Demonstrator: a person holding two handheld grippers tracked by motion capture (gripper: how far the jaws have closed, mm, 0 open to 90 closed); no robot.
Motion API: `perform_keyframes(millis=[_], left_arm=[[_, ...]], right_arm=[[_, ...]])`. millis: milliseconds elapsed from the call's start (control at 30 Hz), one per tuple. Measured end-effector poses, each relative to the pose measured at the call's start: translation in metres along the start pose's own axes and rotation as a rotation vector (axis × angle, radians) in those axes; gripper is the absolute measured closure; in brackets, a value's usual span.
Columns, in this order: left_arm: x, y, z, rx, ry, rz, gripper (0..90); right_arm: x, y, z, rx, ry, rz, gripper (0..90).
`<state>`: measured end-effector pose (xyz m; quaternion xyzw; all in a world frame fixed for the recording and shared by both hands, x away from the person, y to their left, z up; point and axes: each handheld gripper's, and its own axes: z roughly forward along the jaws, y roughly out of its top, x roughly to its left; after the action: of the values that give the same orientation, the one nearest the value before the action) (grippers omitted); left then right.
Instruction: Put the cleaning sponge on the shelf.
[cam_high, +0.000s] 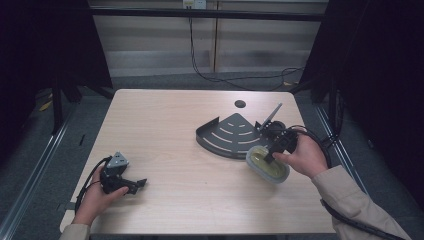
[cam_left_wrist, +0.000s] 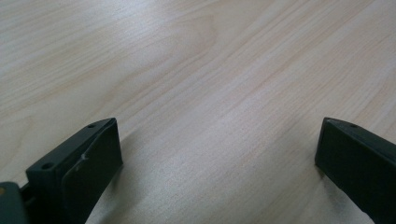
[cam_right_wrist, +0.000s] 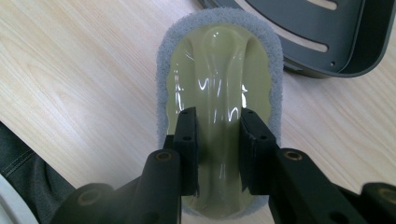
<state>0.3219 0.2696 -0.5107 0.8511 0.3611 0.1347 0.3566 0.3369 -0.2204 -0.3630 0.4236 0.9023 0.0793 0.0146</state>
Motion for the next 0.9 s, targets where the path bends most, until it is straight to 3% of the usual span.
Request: perform_keyframes(millis=[400, 900], left_arm=[[0.0, 0.0, 0.0, 0.002, 0.003, 0.004, 0.0], [0.0, 0.0, 0.0, 0.001, 0.001, 0.003, 0.0]], right_arm=[[-0.006, 0.015, -0.015, 0.002, -0.017, 0.0, 71.6], [-0.027, 0.034, -0.021, -0.007, -0.033, 0.043, 71.6]])
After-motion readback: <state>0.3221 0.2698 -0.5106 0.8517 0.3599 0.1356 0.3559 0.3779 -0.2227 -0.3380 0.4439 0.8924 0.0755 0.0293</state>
